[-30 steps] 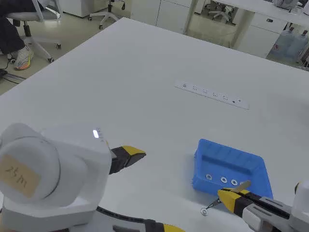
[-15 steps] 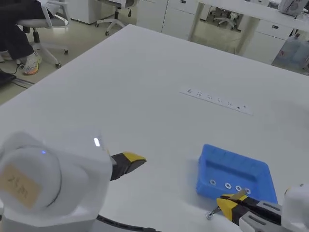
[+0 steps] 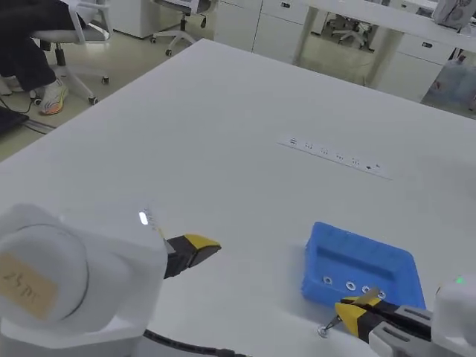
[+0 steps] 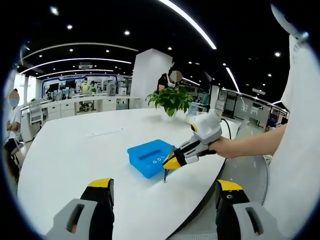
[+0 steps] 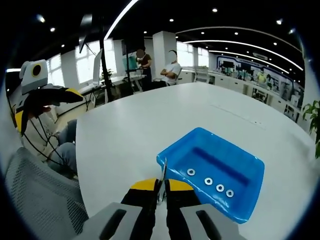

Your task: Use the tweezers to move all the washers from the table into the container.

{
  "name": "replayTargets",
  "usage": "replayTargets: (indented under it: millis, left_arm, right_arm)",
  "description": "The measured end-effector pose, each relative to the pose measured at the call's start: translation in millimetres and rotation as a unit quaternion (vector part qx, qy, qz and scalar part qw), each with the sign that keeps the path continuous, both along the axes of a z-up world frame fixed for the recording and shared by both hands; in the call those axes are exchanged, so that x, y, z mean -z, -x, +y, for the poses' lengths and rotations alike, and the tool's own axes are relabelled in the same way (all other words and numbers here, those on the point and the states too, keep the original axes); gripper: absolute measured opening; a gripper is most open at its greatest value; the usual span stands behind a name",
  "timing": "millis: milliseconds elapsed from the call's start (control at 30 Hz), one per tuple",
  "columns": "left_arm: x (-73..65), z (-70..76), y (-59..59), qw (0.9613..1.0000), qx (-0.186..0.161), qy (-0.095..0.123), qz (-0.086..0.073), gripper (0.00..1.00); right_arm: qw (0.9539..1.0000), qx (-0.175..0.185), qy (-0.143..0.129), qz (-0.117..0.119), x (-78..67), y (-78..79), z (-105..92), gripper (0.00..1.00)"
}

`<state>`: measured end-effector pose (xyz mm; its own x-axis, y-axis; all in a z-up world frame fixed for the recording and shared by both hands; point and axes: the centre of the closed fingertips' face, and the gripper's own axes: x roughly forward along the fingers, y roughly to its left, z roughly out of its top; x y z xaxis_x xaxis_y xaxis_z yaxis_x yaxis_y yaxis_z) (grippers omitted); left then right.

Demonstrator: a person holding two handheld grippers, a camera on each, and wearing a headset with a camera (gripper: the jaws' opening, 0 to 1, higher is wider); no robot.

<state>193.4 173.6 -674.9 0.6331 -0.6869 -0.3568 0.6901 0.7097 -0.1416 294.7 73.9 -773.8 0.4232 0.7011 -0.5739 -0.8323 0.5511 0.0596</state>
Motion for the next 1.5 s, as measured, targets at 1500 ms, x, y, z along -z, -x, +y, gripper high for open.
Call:
replayTargets:
  millis: [1500]
  left_arm:
    - [-1.5,1.2,-4.2,1.0,-0.002,0.003,0.004,0.83]
  right_arm:
    - [0.9968,0.078,-0.019,0.005,-9.9,-81.2,-15.9,0.03]
